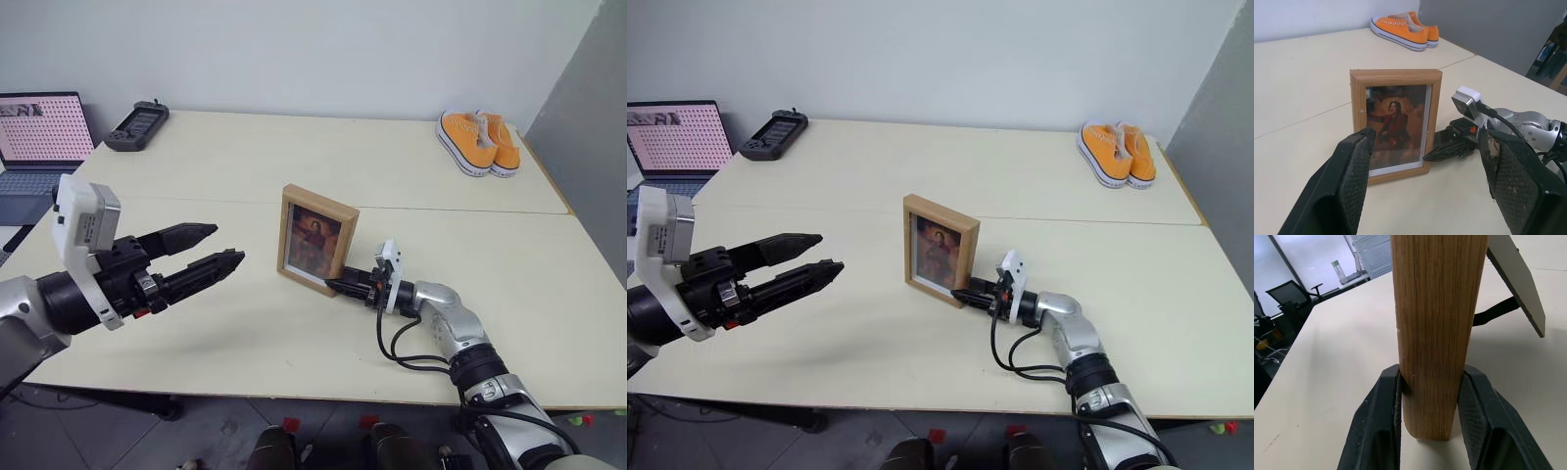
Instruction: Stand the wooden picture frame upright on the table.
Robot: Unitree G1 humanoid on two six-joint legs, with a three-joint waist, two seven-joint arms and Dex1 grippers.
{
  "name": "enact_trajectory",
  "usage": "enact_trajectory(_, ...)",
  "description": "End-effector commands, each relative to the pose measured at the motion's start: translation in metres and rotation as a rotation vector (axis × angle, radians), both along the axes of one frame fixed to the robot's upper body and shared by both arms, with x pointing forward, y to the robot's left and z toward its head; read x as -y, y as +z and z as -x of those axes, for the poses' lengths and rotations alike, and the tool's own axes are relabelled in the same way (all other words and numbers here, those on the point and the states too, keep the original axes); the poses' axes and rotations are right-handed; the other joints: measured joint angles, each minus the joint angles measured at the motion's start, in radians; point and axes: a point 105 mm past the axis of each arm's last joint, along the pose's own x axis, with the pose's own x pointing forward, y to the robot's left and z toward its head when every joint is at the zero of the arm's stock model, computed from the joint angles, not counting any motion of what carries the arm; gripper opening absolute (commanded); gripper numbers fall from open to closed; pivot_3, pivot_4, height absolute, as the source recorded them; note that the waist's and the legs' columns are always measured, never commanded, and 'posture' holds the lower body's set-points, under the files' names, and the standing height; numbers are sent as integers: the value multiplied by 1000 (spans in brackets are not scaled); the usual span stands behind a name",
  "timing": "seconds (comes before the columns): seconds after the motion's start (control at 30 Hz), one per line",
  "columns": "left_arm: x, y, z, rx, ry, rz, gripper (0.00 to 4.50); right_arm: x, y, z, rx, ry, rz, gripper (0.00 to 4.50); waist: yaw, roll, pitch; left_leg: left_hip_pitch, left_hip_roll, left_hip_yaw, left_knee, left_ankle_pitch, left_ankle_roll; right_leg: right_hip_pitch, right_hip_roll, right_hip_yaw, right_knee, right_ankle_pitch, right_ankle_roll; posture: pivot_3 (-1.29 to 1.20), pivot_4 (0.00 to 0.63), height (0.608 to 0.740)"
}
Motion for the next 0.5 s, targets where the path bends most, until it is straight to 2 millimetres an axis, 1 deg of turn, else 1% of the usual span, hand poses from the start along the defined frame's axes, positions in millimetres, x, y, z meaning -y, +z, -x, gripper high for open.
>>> enact_trajectory(0.03,2,7,-1,42,-12,-3,3544,10,7,-7,35,-45,19,1364,0,0,0,0,0,0,0,0,0,0,0,0,0,0,0,0,150,740)
enact_trajectory(0.23,2,6,-2,46,-15,-7,3544,10,6,-7,48,-54,32,1364,0,0,0,0,0,0,-2,0,0,0,0,0,-2,0,0,0,150,740)
enact_trajectory(0.3,3,6,-3,48,-15,-8,3620,10,7,-7,48,-55,28,1205,0,0,0,0,0,0,-2,0,0,0,0,0,-2,0,0,0,150,740)
enact_trajectory(0.5,3,7,-4,52,-15,-7,3620,10,9,-7,48,-48,13,1204,0,0,0,0,0,0,-3,0,0,0,0,0,-2,0,0,0,150,740)
